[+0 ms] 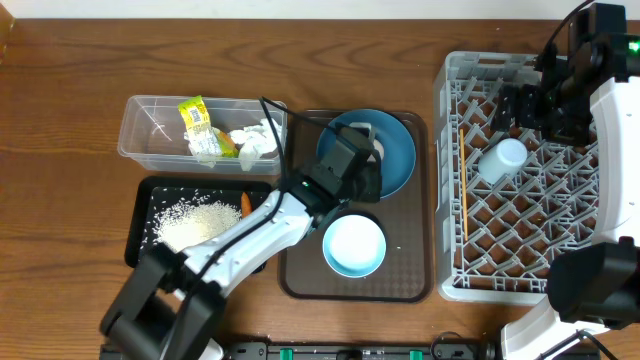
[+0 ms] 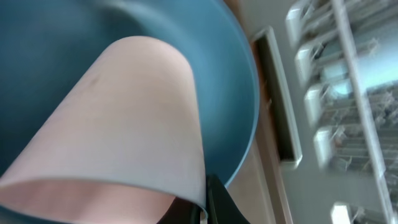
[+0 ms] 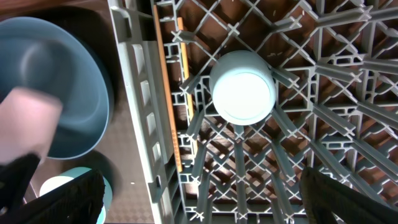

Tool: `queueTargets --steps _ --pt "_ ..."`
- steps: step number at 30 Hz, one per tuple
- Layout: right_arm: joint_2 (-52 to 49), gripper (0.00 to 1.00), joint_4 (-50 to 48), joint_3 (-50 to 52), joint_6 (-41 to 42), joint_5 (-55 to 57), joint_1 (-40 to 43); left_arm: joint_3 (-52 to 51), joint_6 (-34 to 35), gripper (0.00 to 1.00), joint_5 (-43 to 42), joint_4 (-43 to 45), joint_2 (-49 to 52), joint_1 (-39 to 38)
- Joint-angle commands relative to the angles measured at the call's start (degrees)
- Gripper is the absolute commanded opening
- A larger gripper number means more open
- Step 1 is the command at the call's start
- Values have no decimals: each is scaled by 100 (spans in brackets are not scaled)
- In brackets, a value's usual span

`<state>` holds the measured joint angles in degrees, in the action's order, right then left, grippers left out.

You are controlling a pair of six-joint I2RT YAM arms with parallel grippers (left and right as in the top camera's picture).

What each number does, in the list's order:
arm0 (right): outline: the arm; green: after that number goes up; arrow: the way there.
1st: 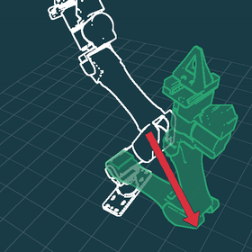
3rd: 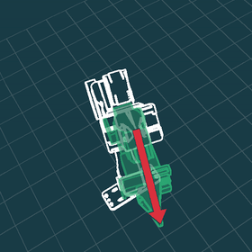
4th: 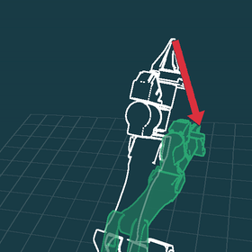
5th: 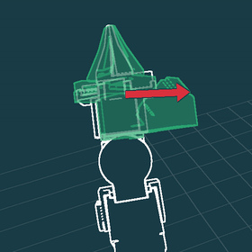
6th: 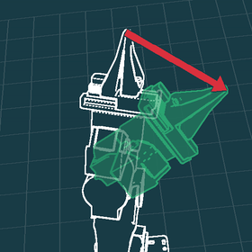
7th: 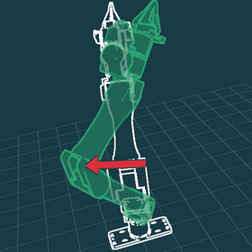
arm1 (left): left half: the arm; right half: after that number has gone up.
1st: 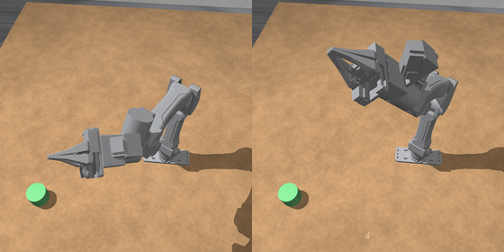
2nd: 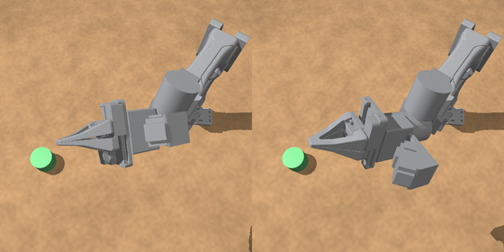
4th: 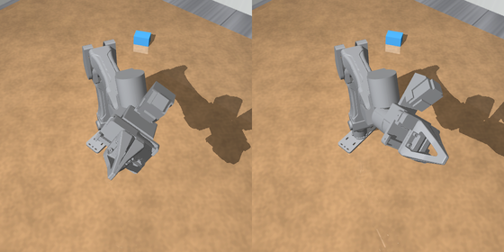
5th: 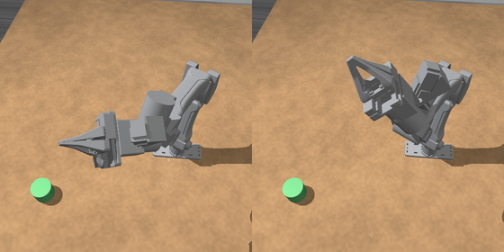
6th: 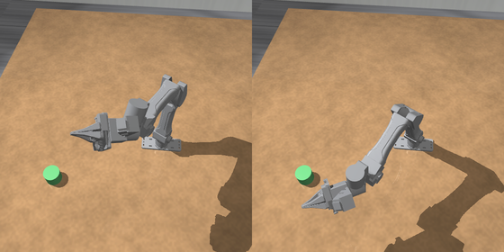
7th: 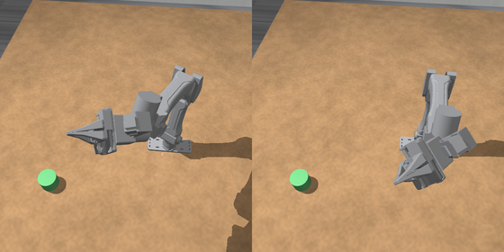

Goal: Sort waste into correct bins and load items into the dishwasher rack
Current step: 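Reach left gripper to the pink cup on the blue plate and grasp it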

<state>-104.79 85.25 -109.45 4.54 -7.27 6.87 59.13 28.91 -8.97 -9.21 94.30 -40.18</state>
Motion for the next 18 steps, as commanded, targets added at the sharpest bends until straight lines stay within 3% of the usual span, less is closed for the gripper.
queueTargets --steps 1,8,12,15,18 --pt "111 99 2 -90 -33 -26 -11 560 -817 6 459 -638 -280 37" --pt "111 99 2 -90 -33 -26 -11 1816 -1773 6 968 -2264 -280 37" --pt "111 99 2 -90 -33 -28 -11 1873 -2315 6 1080 -2763 -278 24" --pt "111 99 2 -90 -33 -28 -11 1941 -2496 6 1818 -3388 -317 26" --pt "111 99 2 -90 -33 -28 -11 2041 -2680 6 1971 -3805 -339 24"
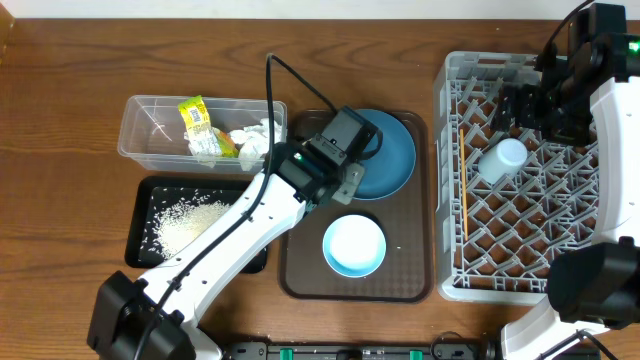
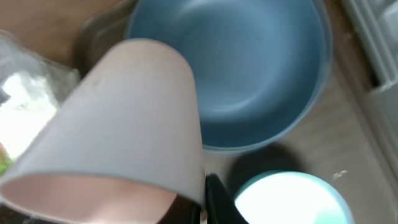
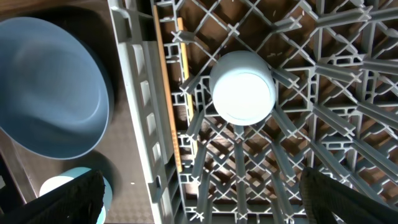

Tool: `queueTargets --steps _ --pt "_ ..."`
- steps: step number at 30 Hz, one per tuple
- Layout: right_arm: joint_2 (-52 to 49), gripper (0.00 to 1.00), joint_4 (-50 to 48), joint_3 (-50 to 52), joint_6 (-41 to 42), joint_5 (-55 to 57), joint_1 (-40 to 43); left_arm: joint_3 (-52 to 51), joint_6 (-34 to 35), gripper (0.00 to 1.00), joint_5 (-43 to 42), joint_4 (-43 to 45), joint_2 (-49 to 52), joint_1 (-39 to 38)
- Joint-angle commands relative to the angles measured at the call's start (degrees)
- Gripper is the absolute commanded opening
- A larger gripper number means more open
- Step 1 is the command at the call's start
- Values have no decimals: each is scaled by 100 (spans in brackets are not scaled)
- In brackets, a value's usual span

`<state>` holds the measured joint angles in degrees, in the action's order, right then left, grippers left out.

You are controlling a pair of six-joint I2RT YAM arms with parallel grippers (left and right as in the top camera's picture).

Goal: Sort waste into correct bins and load items into the dishwasher rack

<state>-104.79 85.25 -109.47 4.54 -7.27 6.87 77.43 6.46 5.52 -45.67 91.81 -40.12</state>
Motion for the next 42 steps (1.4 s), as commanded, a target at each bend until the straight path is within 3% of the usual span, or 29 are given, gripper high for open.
queueTargets --steps 1,9,15,19,42 --pt "111 99 4 -87 -33 -28 -11 236 -437 6 525 -306 -90 13" --pt "111 99 2 -87 -33 -28 -11 238 -452 6 490 -1609 -90 20" --pt "111 99 4 -87 -33 -28 -11 229 -446 6 -590 -2031 -85 17" --pt "111 99 2 -87 -33 -26 -11 66 -308 6 -1137 -2024 -83 17" --pt "111 99 2 -87 -33 -28 -11 -951 -302 6 -614 -1095 -72 2"
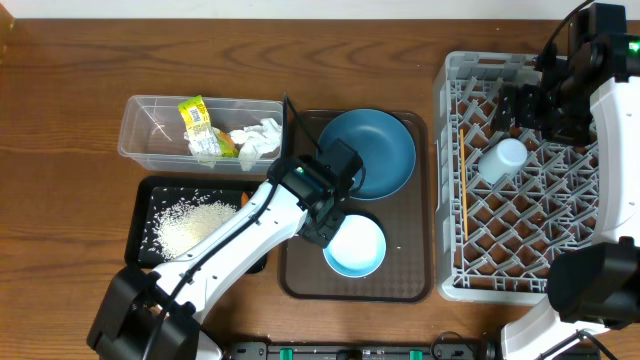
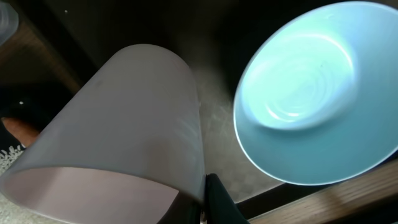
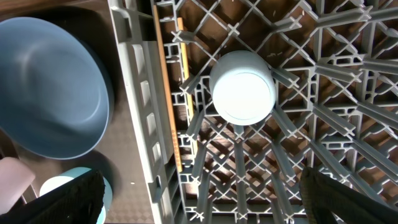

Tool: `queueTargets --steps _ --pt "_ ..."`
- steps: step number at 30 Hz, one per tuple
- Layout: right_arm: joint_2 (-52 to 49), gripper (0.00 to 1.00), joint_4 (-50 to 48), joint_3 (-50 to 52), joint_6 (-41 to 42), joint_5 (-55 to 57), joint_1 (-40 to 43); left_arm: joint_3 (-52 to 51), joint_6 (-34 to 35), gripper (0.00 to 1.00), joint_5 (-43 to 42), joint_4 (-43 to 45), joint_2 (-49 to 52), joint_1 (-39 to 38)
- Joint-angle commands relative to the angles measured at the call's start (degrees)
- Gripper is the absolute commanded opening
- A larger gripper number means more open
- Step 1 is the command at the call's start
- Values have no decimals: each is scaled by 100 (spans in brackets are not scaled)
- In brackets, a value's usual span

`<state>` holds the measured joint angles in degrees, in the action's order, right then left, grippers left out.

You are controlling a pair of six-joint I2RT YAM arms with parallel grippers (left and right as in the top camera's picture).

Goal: Sort waste into correct bins and load items into the dishwasher rack

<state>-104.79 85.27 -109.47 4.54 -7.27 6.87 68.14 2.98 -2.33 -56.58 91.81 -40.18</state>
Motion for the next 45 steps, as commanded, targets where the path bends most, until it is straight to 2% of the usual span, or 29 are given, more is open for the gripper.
queueTargets --steps 1,11,15,18,19,23,40,45 --pt "111 99 2 -87 -33 -28 -11 -22 48 6 170 -4 -59 9" --pt "111 99 2 -87 -33 -28 -11 -55 44 7 348 -7 328 -94" --pt "111 99 0 -87 -33 -28 -11 -55 48 16 343 -11 330 -94" --pt "111 99 0 -87 -33 -26 -11 -55 50 17 339 -11 330 -94" --pt "111 99 2 -87 -33 -28 -11 -55 48 23 339 -11 328 -94" --pt "111 99 0 -87 -33 -28 -15 -44 48 33 343 9 323 -92" --pt "111 99 0 -87 -33 -26 -15 822 63 40 422 -468 173 -31" --pt "111 99 0 -87 -33 -26 -15 1143 879 41 664 -844 -31 490"
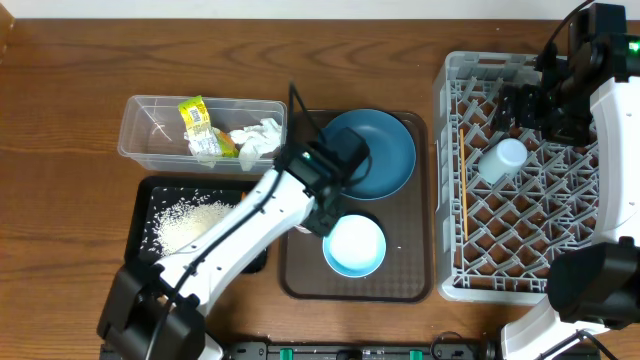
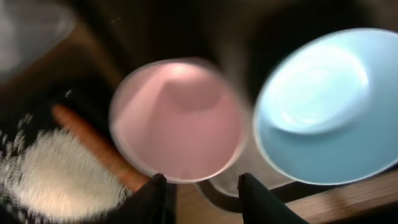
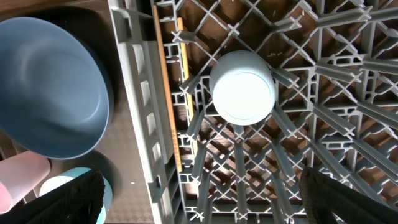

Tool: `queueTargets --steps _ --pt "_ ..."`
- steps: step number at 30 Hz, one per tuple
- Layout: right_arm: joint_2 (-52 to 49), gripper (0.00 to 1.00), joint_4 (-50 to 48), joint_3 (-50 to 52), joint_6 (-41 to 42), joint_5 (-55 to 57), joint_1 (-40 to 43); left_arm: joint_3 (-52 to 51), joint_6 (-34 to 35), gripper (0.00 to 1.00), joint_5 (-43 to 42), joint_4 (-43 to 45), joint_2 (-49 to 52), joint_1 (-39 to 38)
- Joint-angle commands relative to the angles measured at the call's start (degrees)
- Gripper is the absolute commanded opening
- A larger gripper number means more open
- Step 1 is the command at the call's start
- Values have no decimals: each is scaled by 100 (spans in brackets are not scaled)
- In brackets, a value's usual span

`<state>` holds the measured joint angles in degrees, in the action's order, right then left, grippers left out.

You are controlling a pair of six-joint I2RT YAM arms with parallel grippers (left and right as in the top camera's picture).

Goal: Sort waste into correct bins and load items into the dishwasher rack

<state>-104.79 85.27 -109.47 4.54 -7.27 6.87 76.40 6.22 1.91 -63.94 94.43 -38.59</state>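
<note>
A pink cup (image 2: 179,118) stands mouth up on the brown tray (image 1: 405,280), just left of the light blue bowl (image 2: 323,106). My left gripper (image 2: 202,182) hovers over the cup's near rim, open and holding nothing. The overhead view hides the cup under the left arm. The cup's edge (image 3: 18,180) shows in the right wrist view, beside the dark blue bowl (image 3: 50,87). My right gripper (image 3: 199,190) is spread open above the grey dishwasher rack (image 1: 450,180), where a white cup (image 3: 242,87) sits upside down.
A clear bin (image 1: 150,125) at the back left holds a yellow wrapper and crumpled tissue. The black tray (image 1: 145,190) holds rice (image 2: 50,180) and a carrot piece (image 2: 93,146). An orange stick (image 3: 168,93) lies along the rack's left side.
The left gripper was shut on the pink cup, held tilted beside the light blue bowl. Now the cup stands on the brown tray and the gripper is open above it.
The left gripper first held the pink cup over the dark blue bowl, then between that bowl and the clear bin, then low beside the light blue bowl. Now the cup stands free on the tray. The right arm stayed over the rack throughout.
</note>
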Motion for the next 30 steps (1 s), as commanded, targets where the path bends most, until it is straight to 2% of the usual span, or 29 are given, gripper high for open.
queueTargets --steps 1,6,11,17,30 --pt "111 99 2 -87 -33 -26 -15 356 730 41 214 -142 -356 479" --pt "111 99 0 -87 -33 -28 -15 348 1106 40 -413 -160 -601 1237" --pt "111 99 0 -87 -33 -28 0 -24 1215 40 -1049 0 -551 1602" --pt "107 99 0 -87 -33 -26 -15 -544 1403 40 -1488 352 -507 1665" --pt "107 99 0 -87 -33 -26 -9 -1652 1733 41 -1497 1753 -503 1665"
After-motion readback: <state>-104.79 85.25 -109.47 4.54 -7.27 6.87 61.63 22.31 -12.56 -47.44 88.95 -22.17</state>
